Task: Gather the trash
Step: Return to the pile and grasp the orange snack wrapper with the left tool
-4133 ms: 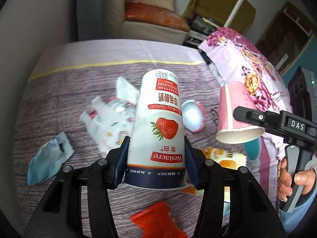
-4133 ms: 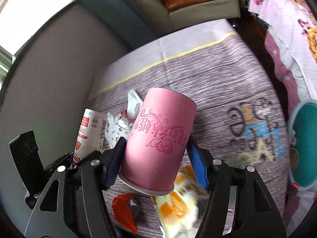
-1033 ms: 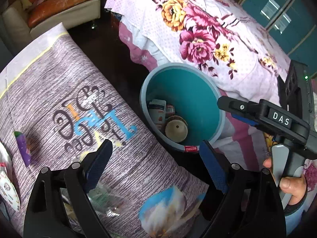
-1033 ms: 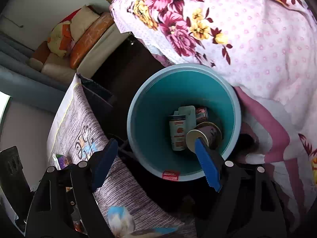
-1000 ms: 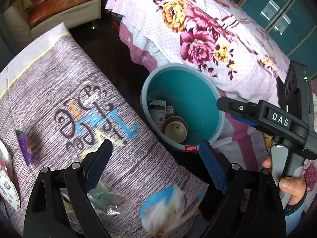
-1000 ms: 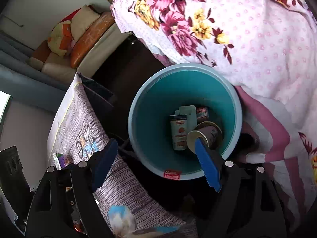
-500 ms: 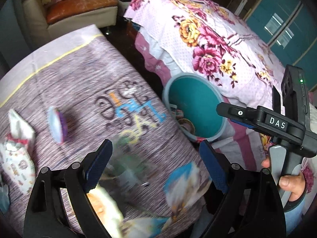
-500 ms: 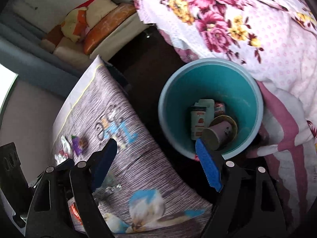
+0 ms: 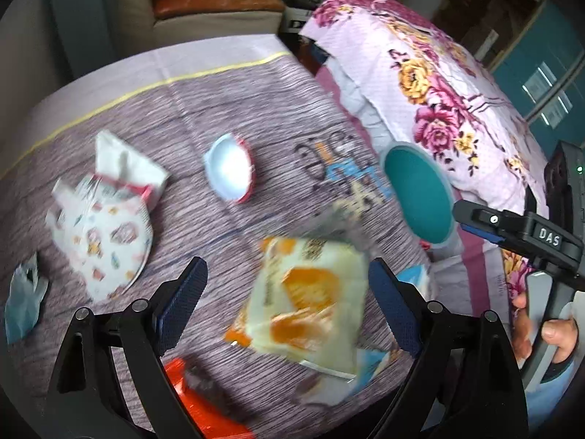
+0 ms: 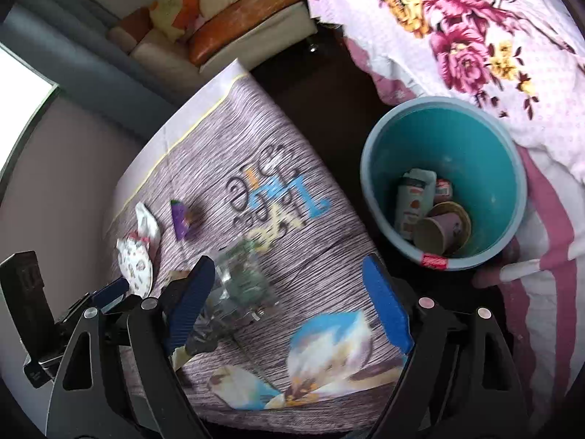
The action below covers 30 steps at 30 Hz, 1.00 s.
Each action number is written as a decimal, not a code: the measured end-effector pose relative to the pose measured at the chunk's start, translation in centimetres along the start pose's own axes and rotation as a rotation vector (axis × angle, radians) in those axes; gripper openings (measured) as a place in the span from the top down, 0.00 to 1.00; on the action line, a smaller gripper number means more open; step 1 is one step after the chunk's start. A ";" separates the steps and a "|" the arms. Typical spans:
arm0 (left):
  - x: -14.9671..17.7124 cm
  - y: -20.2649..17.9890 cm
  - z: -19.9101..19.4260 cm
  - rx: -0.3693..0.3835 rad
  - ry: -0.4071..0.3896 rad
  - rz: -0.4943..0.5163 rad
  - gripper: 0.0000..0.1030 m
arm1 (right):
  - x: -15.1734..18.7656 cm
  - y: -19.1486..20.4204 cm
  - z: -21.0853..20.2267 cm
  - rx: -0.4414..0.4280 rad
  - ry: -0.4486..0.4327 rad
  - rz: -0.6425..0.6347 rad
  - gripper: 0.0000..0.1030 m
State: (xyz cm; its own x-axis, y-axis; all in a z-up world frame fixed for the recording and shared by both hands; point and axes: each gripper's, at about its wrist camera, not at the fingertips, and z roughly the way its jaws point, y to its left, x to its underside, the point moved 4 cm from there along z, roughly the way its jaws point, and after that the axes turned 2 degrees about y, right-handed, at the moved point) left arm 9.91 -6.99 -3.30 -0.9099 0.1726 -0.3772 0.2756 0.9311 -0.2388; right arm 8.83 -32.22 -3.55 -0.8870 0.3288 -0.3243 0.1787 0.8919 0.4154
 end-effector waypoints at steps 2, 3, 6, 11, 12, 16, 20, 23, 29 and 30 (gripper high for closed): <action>0.8 0.4 0.3 -0.004 0.011 -0.005 0.13 | 0.4 0.6 0.3 -0.004 0.011 -0.009 0.23; 1.1 0.4 0.5 -0.006 0.018 -0.002 0.13 | 0.5 0.8 0.4 -0.004 0.015 -0.012 0.23; 2.0 0.1 1.5 -0.027 0.037 0.022 0.13 | 0.8 1.1 0.6 -0.008 0.025 -0.018 0.23; 2.9 -0.1 3.3 -0.076 0.049 0.042 0.13 | 1.2 1.1 0.9 -0.008 0.034 -0.017 0.23; 3.0 0.1 3.7 -0.093 0.051 0.044 0.13 | 1.2 1.0 1.0 -0.008 0.036 -0.016 0.23; 3.3 1.3 5.1 -0.105 0.080 0.021 0.13 | 1.2 0.7 1.6 -0.008 0.055 -0.014 0.23; 3.5 2.3 5.5 -0.090 0.085 -0.011 0.09 | 1.3 0.8 2.8 -0.012 0.086 -0.014 0.23; 3.9 2.0 5.6 -0.051 0.087 -0.008 0.09 | 1.4 1.1 3.8 -0.020 0.111 -0.019 0.23; 5.2 0.6 6.5 0.004 0.095 0.036 0.10 | 1.9 1.4 5.3 -0.026 0.137 -0.026 0.23; 5.3 0.5 6.4 0.003 0.086 0.042 0.18 | 1.9 1.4 5.4 -0.026 0.139 -0.025 0.23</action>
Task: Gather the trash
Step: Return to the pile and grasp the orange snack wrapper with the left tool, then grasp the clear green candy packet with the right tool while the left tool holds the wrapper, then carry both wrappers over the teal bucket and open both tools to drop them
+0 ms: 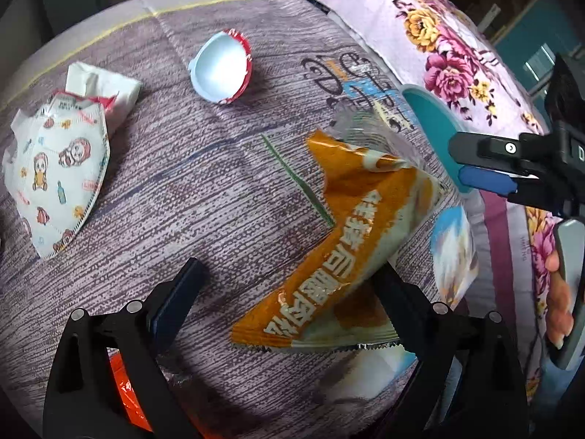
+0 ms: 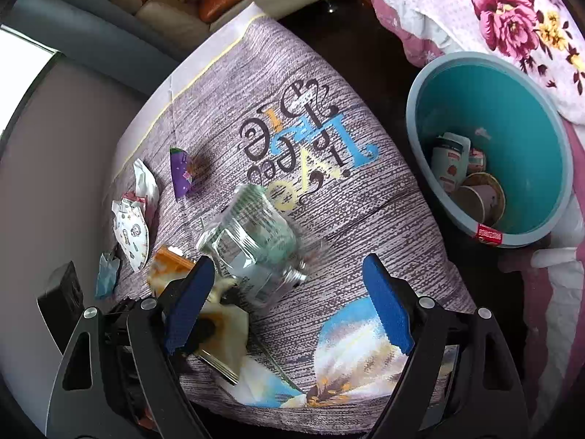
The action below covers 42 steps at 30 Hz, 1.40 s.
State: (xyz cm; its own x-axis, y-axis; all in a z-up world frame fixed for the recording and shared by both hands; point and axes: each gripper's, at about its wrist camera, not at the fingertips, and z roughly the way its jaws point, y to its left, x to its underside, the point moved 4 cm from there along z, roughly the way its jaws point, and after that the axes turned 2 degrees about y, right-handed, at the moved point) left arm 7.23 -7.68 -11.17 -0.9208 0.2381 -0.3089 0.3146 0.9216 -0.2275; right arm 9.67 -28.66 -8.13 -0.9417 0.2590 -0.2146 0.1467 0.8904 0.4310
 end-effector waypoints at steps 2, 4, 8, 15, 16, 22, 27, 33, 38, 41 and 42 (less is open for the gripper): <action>-0.1 -0.4 -0.2 0.021 -0.013 0.006 0.37 | 0.0 0.1 0.3 -0.001 0.002 0.004 0.23; -0.2 -0.6 -0.6 0.025 -0.027 0.007 0.52 | 0.0 0.1 0.3 0.000 0.002 0.007 0.23; -0.6 0.2 -1.8 -0.002 -0.065 -0.013 0.67 | -0.1 0.3 0.4 -0.001 0.002 -0.001 0.23; -1.6 4.3 -3.5 -0.004 -0.098 -0.131 0.76 | -1.0 0.9 1.8 -0.013 0.015 -0.015 0.23; -1.7 4.5 -3.5 -0.001 -0.095 -0.137 0.76 | -1.1 1.0 2.2 -0.020 0.021 -0.013 0.23; -1.3 4.6 -2.5 -0.003 -0.071 -0.130 0.59 | -1.5 2.2 4.0 -0.020 0.037 -0.044 0.23; -0.8 5.1 -1.8 0.003 -0.058 -0.145 0.46 | -1.5 3.0 4.8 -0.026 0.023 -0.098 0.28; -0.8 4.4 -1.7 0.015 -0.054 -0.129 0.69 | -1.3 3.1 4.6 -0.054 0.010 -0.109 0.42; -1.3 2.8 -2.7 -0.005 -0.084 -0.099 0.83 | -1.3 2.4 3.2 -0.075 -0.020 -0.091 0.43; -1.9 2.6 -3.4 -0.023 -0.101 -0.101 0.84 | -1.4 2.1 2.2 -0.082 -0.051 -0.078 0.43; -2.1 2.5 -3.6 -0.030 -0.107 -0.100 0.84 | -1.5 1.9 1.8 -0.084 -0.059 -0.075 0.43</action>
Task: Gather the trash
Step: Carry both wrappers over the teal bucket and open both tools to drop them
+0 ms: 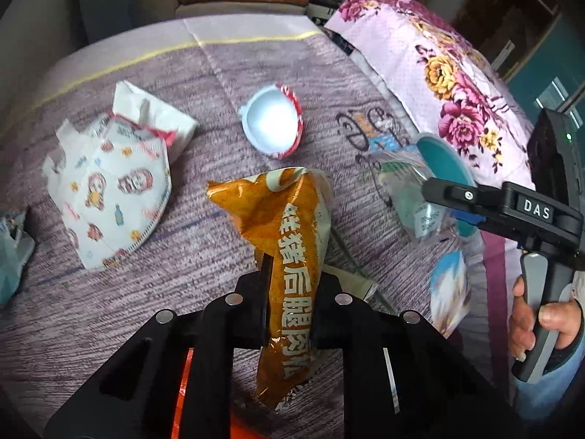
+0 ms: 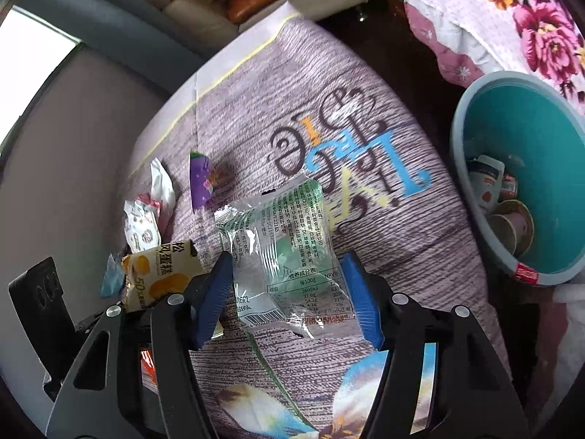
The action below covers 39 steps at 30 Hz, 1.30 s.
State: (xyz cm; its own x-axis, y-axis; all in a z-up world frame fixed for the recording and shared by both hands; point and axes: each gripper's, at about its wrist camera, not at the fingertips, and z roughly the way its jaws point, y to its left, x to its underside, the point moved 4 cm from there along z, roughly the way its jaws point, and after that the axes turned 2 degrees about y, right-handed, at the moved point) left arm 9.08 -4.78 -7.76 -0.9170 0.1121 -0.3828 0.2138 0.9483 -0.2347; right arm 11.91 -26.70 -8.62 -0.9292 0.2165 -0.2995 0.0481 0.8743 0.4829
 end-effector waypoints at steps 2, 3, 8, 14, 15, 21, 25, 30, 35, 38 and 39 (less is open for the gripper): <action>-0.5 -0.4 -0.5 -0.009 -0.014 0.003 0.84 | -0.1 -0.3 -0.7 -0.001 -0.017 0.005 0.43; -0.6 -0.6 -0.7 -0.012 -0.019 0.006 0.84 | -0.2 -0.5 -1.1 -0.001 -0.026 0.006 0.43; -2.0 -2.4 -1.3 -0.025 -0.035 0.042 0.84 | -0.6 -1.4 -2.9 0.002 -0.072 0.010 0.43; -4.0 -6.3 -1.1 -0.005 -0.043 0.115 0.84 | -1.4 -3.9 -5.9 -0.012 -0.146 0.051 0.43; -4.4 -7.2 -0.9 0.007 -0.042 0.128 0.84 | -1.6 -4.7 -6.7 -0.013 -0.168 0.066 0.43; -6.5 -13.0 0.5 0.062 -0.029 0.224 0.84 | -2.2 -8.4 -10.1 0.005 -0.266 0.139 0.42; -7.7 -16.8 1.7 0.089 -0.014 0.279 0.84 | -2.6 -11.9 -13.0 0.023 -0.332 0.200 0.43; -8.2 -21.1 3.8 0.101 0.023 0.347 0.84 | -2.6 -15.2 -15.3 0.048 -0.376 0.248 0.42; -8.2 -24.3 6.3 0.102 0.068 0.397 0.84 | -2.5 -18.3 -16.2 0.065 -0.391 0.291 0.42; -8.1 -25.5 7.7 0.101 0.091 0.412 0.84 | -2.6 -19.8 -16.3 0.068 -0.390 0.308 0.42; -8.1 -25.8 8.0 0.100 0.096 0.416 0.84 | -2.7 -20.2 -16.3 0.070 -0.390 0.311 0.42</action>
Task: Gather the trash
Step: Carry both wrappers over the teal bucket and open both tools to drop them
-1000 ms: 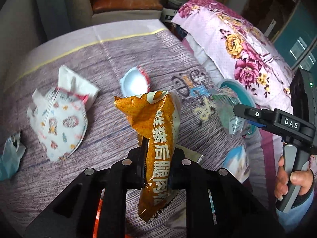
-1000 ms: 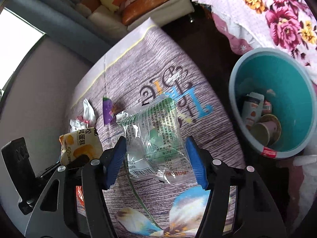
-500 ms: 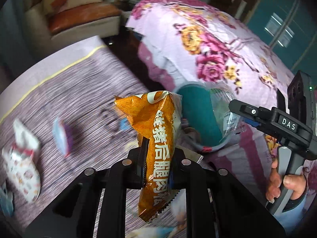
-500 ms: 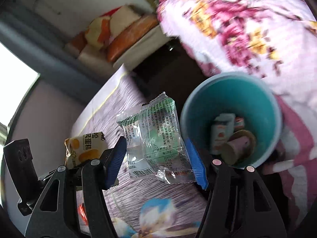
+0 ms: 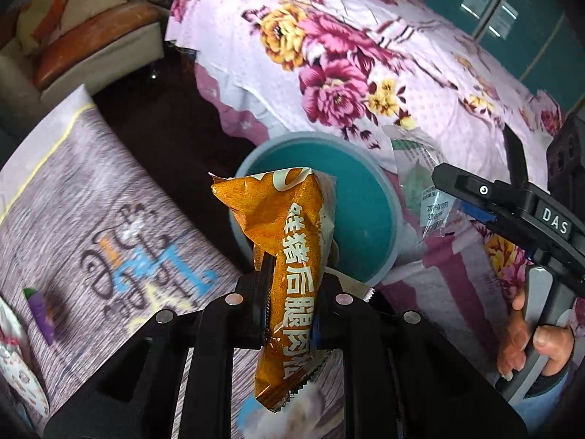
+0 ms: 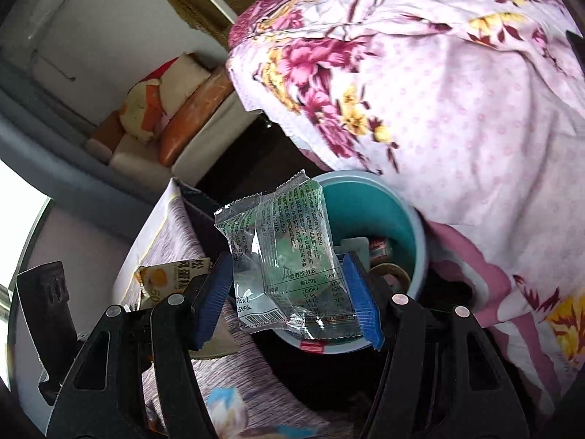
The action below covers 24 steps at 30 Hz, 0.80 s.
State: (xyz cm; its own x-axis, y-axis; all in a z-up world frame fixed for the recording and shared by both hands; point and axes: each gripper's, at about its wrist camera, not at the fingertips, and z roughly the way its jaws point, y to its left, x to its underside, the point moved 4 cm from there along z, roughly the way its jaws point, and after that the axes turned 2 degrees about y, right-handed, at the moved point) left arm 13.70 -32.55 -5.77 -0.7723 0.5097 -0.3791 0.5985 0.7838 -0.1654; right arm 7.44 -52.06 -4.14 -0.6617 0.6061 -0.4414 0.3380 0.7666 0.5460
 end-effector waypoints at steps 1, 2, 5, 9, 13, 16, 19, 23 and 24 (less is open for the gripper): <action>-0.1 -0.1 0.4 0.000 0.005 0.001 0.84 | -0.2 -0.4 0.0 0.004 0.000 0.004 0.42; -0.3 -0.3 0.8 0.002 0.012 0.001 0.84 | -0.3 -0.7 0.0 0.007 -0.001 0.007 0.42; -0.6 -0.5 1.9 0.004 0.028 0.001 0.84 | -0.6 -1.4 0.2 0.018 -0.004 0.013 0.42; -1.0 -0.9 3.0 0.008 0.047 0.007 0.84 | -0.7 -1.9 0.2 0.039 -0.008 0.010 0.42; -1.3 -1.5 4.0 0.018 0.061 0.014 0.83 | -0.8 -2.3 0.1 0.063 -0.011 0.003 0.42; -1.5 -2.0 4.8 0.027 0.072 0.019 0.83 | -0.9 -2.6 0.2 0.072 -0.007 0.008 0.42; -1.8 -2.1 5.4 0.027 0.074 0.014 0.62 | -1.1 -2.8 0.4 0.082 -0.003 0.011 0.42; -2.0 -1.8 5.6 0.005 0.062 0.005 0.25 | -1.3 -3.0 0.7 0.098 0.000 0.010 0.42; -2.0 -1.7 5.5 0.000 0.056 0.004 0.19 | -1.4 -3.0 0.8 0.102 0.003 0.010 0.42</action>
State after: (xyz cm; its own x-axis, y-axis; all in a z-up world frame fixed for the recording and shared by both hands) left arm 15.38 -36.79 -9.76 -0.7805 0.5322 -0.3280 0.6018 0.7816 -0.1639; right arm 7.86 -55.05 -5.75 -0.6602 0.6132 -0.4338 0.4105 0.7782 0.4753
